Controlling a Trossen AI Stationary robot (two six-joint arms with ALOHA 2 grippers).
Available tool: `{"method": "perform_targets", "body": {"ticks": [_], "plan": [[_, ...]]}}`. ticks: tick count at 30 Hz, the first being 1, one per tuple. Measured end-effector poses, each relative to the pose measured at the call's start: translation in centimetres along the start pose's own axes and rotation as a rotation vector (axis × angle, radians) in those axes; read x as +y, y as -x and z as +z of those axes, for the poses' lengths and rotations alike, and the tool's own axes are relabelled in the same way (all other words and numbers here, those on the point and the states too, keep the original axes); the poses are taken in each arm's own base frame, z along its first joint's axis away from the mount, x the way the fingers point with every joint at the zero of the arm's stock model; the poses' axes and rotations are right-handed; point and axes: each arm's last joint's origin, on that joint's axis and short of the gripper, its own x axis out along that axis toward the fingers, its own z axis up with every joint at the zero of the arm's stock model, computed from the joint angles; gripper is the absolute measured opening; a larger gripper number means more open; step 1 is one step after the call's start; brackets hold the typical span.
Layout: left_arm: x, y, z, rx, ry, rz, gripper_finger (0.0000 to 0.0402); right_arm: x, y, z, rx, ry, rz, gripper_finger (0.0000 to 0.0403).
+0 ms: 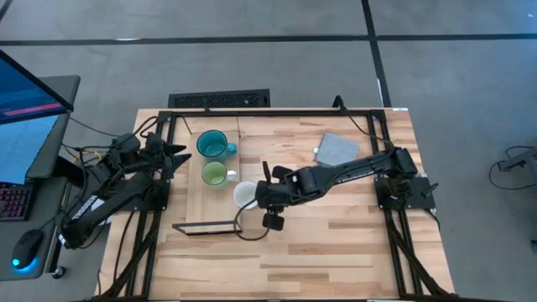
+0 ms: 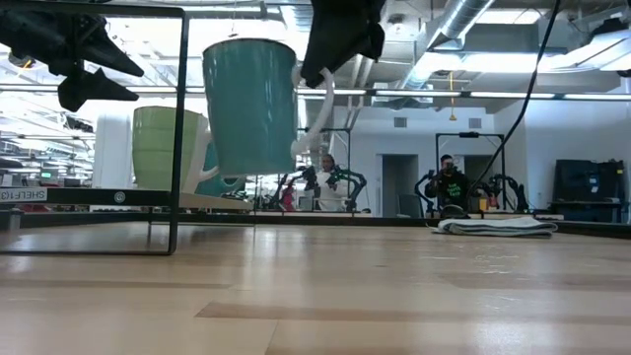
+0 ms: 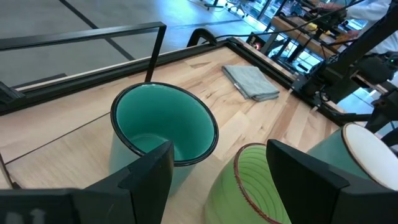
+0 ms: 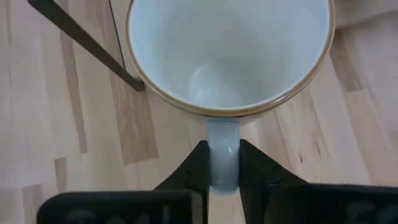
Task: Stack small to large cups/mugs on shelf
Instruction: Put the white mug on the shelf
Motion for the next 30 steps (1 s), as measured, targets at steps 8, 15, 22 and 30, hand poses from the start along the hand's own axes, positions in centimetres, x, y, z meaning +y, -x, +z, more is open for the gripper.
{"method": "perform_targets", "body": {"ticks": [8,15,22,30], "plan": [[0.0,0.0,0.0,0.000,0.000,0.000,0.0248,0.1,0.4,1.0,-0.081,0.012,0.033,0.0065],[0.0,0.0,0.0,0.000,0.000,0.000,0.0248,-0.1,0.4,1.7,-0.131,0.023,0.065,0.0065],[0.0,0.0,0.0,0.000,0.000,0.000,0.0248,-0.2,0.5,2.5,-0.192,0.029,0.132,0.0071],[0.0,0.0,0.0,0.000,0.000,0.000,0.0248,-0.6,0.5,2.8,-0.201,0.038,0.145,0.0064]]}}
